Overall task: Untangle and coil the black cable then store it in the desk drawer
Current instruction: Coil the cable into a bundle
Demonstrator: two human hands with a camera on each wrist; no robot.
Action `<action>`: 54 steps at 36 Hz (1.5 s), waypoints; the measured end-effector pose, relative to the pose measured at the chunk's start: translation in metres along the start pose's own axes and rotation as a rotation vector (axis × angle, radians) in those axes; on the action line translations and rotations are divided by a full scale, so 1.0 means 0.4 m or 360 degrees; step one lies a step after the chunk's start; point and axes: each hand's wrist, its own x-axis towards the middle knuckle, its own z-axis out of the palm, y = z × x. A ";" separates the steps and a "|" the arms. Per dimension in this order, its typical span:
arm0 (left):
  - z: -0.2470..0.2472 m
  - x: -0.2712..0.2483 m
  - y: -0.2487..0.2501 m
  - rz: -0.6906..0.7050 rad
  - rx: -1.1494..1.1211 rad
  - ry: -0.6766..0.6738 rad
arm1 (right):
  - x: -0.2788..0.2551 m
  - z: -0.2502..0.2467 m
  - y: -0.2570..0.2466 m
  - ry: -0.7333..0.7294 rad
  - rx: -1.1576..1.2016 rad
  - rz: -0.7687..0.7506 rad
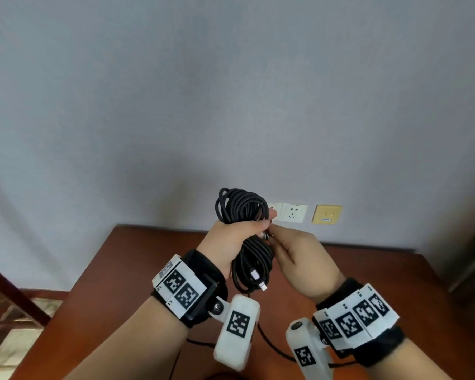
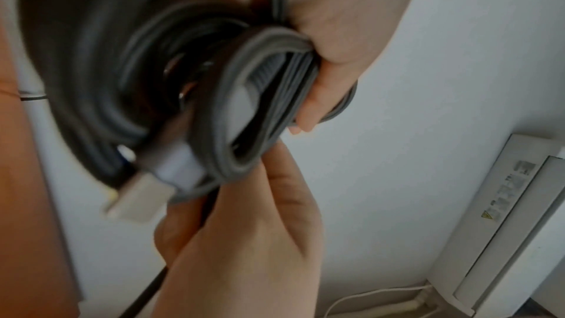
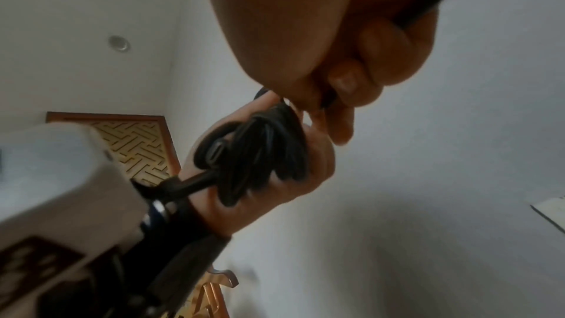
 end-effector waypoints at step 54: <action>-0.030 0.014 0.033 0.0101 0.0163 0.0369 | 0.000 -0.110 0.048 -0.0091 0.0025 -0.0375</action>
